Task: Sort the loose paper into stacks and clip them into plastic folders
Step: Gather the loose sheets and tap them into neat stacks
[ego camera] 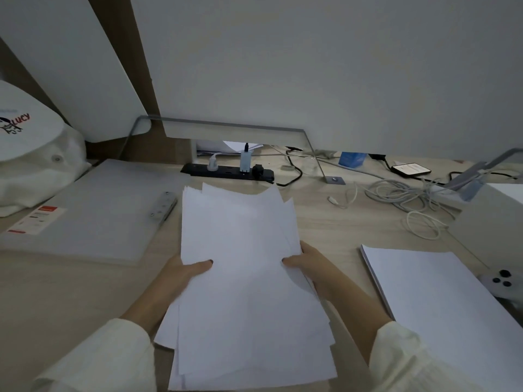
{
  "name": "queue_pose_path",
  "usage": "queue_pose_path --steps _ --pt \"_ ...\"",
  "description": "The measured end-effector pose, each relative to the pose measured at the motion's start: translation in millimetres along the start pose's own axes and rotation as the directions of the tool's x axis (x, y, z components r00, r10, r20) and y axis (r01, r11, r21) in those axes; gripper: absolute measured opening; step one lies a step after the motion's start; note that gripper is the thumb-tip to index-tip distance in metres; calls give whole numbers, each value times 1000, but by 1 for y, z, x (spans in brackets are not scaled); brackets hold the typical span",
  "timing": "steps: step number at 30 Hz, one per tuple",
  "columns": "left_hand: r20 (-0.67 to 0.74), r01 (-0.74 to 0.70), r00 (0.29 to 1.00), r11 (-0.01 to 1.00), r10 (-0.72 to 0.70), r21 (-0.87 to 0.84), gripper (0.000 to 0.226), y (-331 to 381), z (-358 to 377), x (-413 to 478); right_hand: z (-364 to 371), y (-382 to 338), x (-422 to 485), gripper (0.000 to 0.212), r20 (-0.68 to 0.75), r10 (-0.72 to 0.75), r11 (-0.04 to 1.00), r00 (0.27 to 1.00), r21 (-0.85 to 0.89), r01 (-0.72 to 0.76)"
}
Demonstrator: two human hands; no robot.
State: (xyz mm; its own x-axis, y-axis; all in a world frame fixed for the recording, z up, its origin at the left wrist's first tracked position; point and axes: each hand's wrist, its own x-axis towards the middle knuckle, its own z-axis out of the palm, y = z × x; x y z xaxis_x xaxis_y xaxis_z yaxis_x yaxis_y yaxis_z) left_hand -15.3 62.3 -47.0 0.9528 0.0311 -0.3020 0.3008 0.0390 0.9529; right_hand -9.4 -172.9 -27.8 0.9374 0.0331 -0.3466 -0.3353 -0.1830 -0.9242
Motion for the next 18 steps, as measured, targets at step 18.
queue_pose_path --steps 18 --pt "-71 -488 872 848 484 -209 22 96 19 -72 -38 -73 -77 31 26 -528 807 849 327 492"
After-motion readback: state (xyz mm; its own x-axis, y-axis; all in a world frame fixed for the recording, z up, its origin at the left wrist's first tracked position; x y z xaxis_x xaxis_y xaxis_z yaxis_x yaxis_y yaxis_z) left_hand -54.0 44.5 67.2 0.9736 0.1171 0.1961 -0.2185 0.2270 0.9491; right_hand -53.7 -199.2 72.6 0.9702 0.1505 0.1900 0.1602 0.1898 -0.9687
